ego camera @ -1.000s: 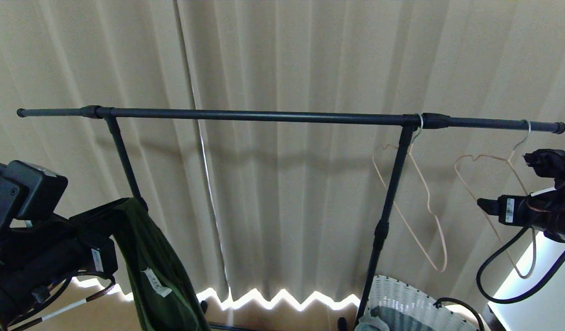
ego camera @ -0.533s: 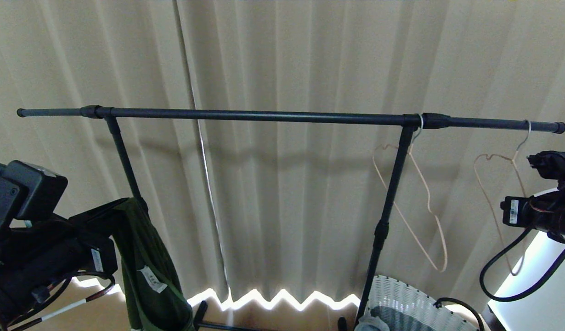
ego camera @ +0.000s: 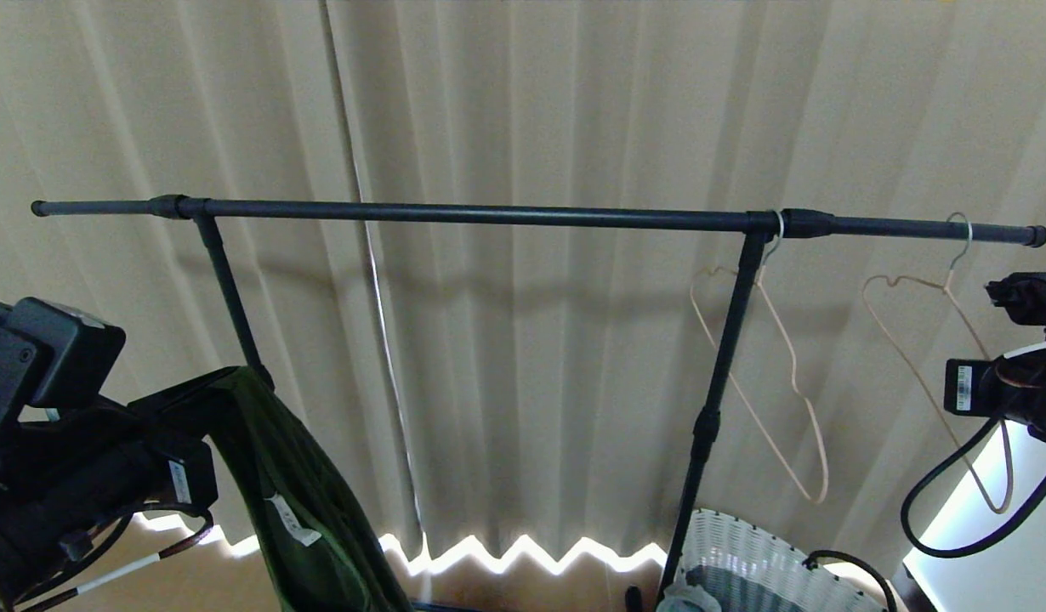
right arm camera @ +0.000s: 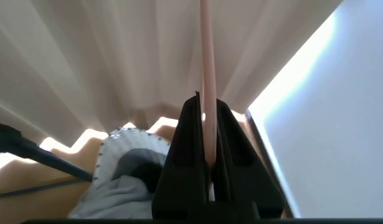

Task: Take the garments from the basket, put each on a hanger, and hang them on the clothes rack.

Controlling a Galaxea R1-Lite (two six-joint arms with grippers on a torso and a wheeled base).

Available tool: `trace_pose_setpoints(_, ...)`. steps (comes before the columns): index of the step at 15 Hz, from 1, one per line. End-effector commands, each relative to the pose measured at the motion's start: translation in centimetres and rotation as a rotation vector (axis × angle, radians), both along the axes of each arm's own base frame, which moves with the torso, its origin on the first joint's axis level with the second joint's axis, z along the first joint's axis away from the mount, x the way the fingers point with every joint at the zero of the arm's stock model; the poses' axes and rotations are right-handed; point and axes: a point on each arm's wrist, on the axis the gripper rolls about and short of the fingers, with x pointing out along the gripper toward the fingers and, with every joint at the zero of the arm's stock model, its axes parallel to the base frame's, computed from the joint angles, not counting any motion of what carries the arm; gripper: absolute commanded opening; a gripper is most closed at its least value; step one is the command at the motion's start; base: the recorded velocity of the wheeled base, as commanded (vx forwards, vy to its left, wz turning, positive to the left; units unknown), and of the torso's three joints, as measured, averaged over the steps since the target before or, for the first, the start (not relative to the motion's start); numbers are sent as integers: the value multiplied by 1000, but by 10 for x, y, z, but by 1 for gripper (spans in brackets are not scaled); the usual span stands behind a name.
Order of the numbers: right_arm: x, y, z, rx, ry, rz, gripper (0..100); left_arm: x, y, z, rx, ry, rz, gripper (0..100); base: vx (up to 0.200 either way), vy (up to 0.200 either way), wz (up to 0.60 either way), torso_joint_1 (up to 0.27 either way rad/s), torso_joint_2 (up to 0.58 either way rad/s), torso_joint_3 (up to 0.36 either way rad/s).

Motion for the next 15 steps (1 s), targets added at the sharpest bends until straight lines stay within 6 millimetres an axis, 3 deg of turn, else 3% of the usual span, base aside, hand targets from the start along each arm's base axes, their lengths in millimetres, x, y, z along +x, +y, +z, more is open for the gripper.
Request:
trace_pose_setpoints(1, -5, 1, 5, -14, -37, 11, 0, 1, 0, 0, 0, 0, 1, 0, 0, 0, 0, 0, 0, 0)
trace_pose_setpoints(4, -9, 2, 11, -18, -89, 23, 0, 1, 0, -1, 1, 3, 3, 0, 0, 0, 0, 0, 0, 0)
trace_pose_setpoints(8, -37, 9, 15, 13, -119, 105, 0, 4, 0, 1, -3, 2, 8, 0, 0, 0, 0, 0, 0, 0)
trace_pose_setpoints(11, -61, 14, 6, 42, -103, 152, 0, 10, -1, 6, -7, -15, 11, 0, 0, 0, 0, 0, 0, 0)
trace_pose_setpoints(15, -74, 19, 0, 105, -102, 208, 0, 11, 8, 3, -7, -6, 66, 0, 0, 0, 0, 0, 0, 0)
